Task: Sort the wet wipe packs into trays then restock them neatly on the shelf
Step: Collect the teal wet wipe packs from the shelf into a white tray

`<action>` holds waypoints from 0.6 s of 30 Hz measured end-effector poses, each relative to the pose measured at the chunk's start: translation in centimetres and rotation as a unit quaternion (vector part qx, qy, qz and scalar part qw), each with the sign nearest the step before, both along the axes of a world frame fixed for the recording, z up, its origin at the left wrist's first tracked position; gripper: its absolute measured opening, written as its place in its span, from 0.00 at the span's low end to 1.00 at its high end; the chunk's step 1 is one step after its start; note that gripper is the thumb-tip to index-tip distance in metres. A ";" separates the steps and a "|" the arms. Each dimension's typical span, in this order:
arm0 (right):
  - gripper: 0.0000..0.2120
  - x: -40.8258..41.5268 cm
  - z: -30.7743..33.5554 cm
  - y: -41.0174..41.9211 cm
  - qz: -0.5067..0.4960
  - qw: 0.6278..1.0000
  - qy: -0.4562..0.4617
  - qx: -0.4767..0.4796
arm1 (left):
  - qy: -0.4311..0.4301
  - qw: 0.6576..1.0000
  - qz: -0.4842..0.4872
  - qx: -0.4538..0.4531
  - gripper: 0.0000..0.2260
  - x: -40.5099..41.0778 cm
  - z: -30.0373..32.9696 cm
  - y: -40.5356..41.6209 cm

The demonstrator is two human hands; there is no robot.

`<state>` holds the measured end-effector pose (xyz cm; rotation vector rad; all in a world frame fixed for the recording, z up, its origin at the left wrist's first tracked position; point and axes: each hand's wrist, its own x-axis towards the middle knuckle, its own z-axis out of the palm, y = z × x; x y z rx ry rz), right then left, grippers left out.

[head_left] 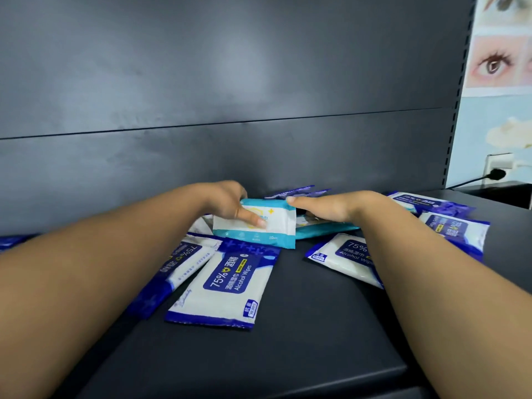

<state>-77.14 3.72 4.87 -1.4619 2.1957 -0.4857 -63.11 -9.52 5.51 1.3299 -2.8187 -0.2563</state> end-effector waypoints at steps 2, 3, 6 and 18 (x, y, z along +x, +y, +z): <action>0.30 0.1 0.2 0.1 0.013 1.000 -0.001 0.010 | 0.019 1.000 -0.013 -0.012 0.17 0.6 1.1 0.2; 0.32 0.2 0.5 0.3 0.013 0.999 0.006 0.029 | 0.021 0.999 -0.018 -0.027 0.16 0.8 1.5 0.4; 0.41 0.2 1.1 0.6 0.008 0.997 0.019 0.081 | 0.037 0.996 -0.020 -0.074 0.15 1.5 2.2 1.0; 0.24 1.2 -0.7 0.0 0.097 0.995 -0.001 0.026 | 0.077 0.985 0.032 -0.149 0.15 7.7 4.5 2.3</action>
